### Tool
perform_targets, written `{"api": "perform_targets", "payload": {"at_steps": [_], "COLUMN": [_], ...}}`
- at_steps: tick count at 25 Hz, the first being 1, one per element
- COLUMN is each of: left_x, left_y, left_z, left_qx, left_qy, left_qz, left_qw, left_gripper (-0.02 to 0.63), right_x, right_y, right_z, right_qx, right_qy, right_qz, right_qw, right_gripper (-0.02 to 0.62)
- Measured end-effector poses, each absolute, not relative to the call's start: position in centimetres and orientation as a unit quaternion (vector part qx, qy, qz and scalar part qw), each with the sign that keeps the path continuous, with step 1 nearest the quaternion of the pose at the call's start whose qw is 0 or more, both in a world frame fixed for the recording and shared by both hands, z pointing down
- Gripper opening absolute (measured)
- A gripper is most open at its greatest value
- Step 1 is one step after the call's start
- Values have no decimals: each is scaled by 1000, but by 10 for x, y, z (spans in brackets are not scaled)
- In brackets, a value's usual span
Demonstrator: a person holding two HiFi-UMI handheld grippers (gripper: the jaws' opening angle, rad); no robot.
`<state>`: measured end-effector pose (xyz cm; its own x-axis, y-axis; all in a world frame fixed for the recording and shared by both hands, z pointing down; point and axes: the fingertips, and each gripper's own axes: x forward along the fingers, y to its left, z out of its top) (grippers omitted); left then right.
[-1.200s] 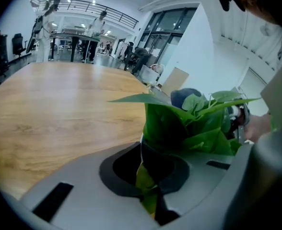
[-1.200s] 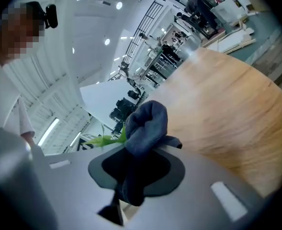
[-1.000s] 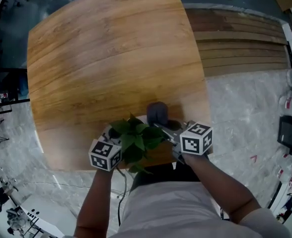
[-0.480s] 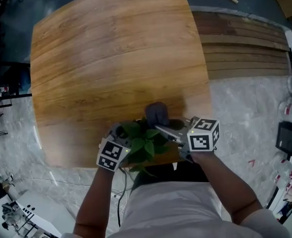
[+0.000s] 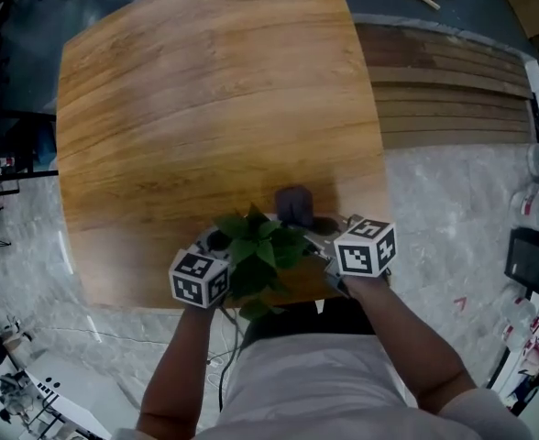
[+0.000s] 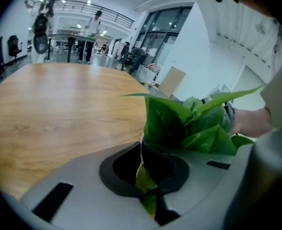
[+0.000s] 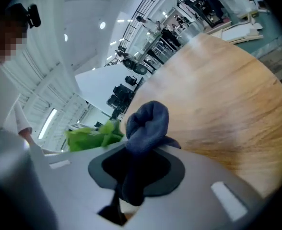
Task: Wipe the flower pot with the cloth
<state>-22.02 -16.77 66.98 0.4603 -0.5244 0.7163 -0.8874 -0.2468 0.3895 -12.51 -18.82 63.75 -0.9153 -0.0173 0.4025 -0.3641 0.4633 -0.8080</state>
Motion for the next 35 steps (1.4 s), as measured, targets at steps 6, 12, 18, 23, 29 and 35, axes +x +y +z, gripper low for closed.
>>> {"api": "perform_targets", "payload": {"at_steps": [6,12,18,23,29,35], "left_x": [-231,-238,-242,-244,-248,-243], "left_y": [-166,-168,-162,-160,-156,-143], "left_z": [677,686,692,695,699,705], "left_qx": [713,686,656,638,617,555], "left_qy": [-495,-513,-517,-519,-526,-521], "left_qz": [168,128,99,81,54,-13], "left_qw": [468,501,541,563,583,648], "left_gripper": [21,21,21,21,21,20], "right_x": [-137,-112,-149,-148,-116,-168], "right_y": [-178,-200,-174,-171,-188,-151], "right_z": [609,682,606,615,669,603], "right_qx": [97,180,109,118,196,118], "right_qy": [-858,-832,-859,-861,-830,-873], "right_qz": [484,485,478,468,484,442], "right_qw": [141,198,149,160,197,170], "right_gripper": [64,64,64,64,64,64]}}
